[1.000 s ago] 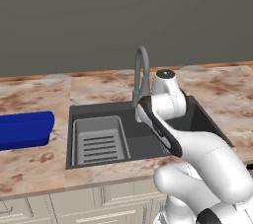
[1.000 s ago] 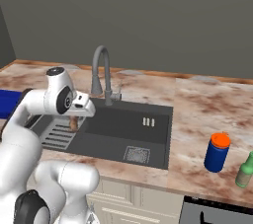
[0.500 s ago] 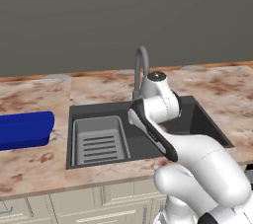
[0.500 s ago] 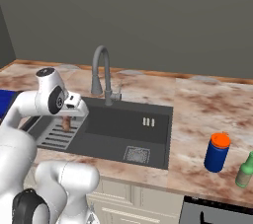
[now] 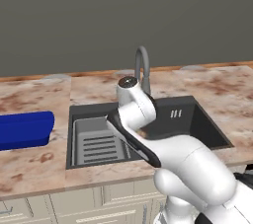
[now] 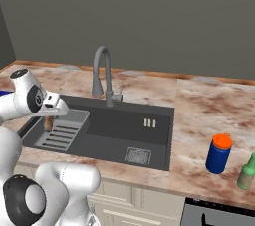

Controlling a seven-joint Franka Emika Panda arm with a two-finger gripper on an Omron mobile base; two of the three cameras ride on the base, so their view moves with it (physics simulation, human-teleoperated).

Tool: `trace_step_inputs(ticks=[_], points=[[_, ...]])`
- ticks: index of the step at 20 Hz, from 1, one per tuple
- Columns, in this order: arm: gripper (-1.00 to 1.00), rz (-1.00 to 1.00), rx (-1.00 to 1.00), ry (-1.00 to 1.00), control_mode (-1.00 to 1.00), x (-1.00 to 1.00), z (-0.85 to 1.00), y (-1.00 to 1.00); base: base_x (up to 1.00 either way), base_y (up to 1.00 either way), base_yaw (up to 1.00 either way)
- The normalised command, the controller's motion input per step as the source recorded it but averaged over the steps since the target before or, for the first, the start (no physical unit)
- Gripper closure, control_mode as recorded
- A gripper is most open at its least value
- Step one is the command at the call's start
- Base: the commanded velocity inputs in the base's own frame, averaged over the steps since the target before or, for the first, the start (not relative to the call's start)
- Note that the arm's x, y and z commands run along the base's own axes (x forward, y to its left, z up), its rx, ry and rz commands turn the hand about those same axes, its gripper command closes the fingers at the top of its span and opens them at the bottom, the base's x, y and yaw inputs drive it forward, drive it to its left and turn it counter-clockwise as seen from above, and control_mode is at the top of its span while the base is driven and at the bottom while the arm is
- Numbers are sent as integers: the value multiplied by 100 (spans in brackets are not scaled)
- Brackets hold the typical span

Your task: Pick up all produce items and place them in the sink. Turn on the sink faucet to wash them. Then turn the sink off and put them in the tray.

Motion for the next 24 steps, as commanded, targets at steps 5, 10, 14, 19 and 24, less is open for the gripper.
trace_step_inputs(ticks=[5, 10, 14, 19, 24], points=[[100, 1, -7, 4, -100, 19, 15, 78, 0, 0, 0], [100, 6, -5, 3, -100, 31, 21, 76, 0, 0, 0], [100, 8, -2, 4, -100, 33, 14, 71, 0, 0, 0], [100, 9, -1, 4, -100, 32, 8, 70, 0, 0, 0], [100, 7, 0, 4, -100, 29, 0, 65, 0, 0, 0]])
